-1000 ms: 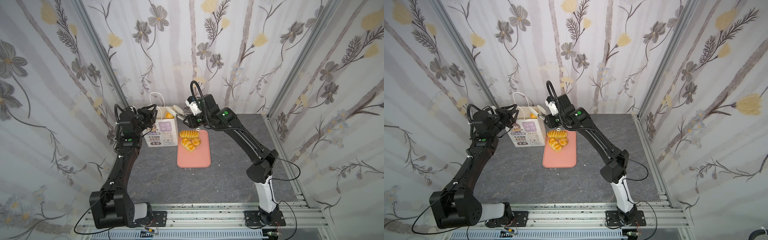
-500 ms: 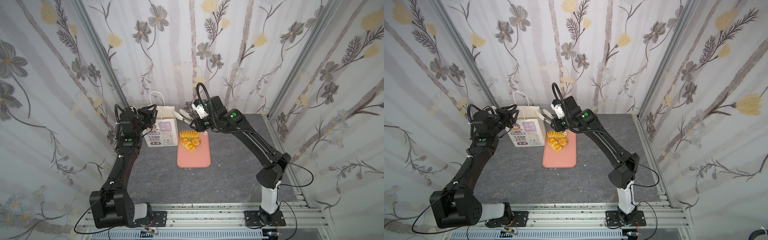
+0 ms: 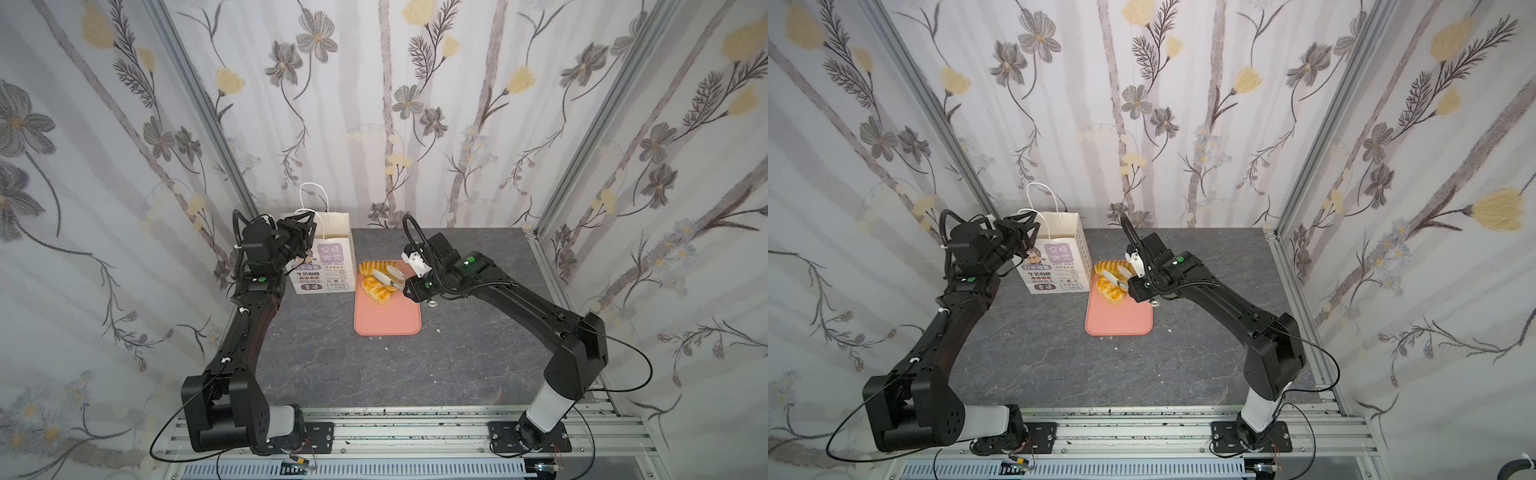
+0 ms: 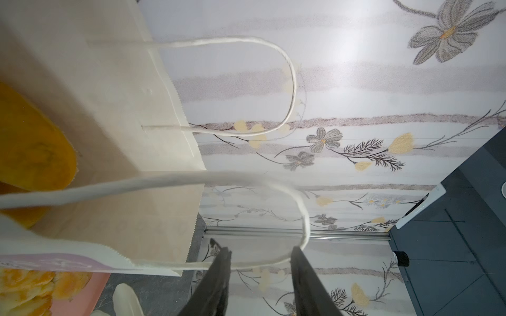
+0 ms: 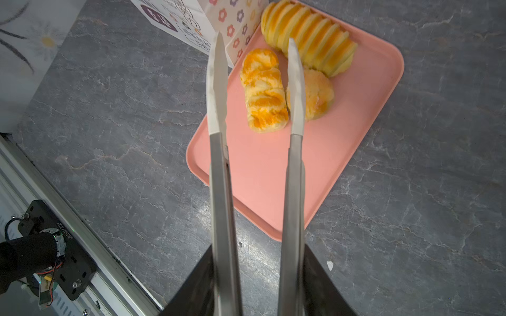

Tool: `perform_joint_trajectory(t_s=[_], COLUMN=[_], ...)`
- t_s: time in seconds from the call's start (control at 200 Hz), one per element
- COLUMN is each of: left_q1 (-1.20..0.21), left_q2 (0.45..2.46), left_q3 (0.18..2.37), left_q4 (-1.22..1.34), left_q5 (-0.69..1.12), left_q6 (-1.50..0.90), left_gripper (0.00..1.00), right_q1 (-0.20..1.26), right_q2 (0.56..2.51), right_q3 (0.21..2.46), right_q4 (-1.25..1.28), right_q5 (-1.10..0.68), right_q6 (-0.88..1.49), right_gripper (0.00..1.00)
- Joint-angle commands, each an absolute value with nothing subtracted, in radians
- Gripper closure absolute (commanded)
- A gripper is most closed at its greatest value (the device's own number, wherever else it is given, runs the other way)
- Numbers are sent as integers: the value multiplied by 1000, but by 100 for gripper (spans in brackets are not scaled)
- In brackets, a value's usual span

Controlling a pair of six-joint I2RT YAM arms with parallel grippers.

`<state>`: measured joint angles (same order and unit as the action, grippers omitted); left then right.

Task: Pack bread into a paper bag
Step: Pick up the fake bread from the plate.

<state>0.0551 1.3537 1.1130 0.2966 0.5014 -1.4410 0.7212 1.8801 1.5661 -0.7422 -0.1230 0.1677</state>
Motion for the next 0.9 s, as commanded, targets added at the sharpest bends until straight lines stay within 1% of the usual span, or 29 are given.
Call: perform_joint_trajectory(t_s=[0.0, 0.525, 0.894], left_q1=[56, 57, 57], left_q2=[1362, 1368, 1364], left_q3=[1125, 1126, 1131], left_q4=[341, 333, 327], left_q5=[515, 516, 519], left_q6=[-1442, -1439, -1437], left_gripper=[61, 61, 61], right_q1=[727, 754, 756], right_q2=[1880, 1976, 2037], right_q3=[1534, 1511, 1520], right_q4=[-643, -606, -599], right_q5=[-138, -167, -139], right_q6=[183, 193, 183], right_gripper=[54, 55, 55])
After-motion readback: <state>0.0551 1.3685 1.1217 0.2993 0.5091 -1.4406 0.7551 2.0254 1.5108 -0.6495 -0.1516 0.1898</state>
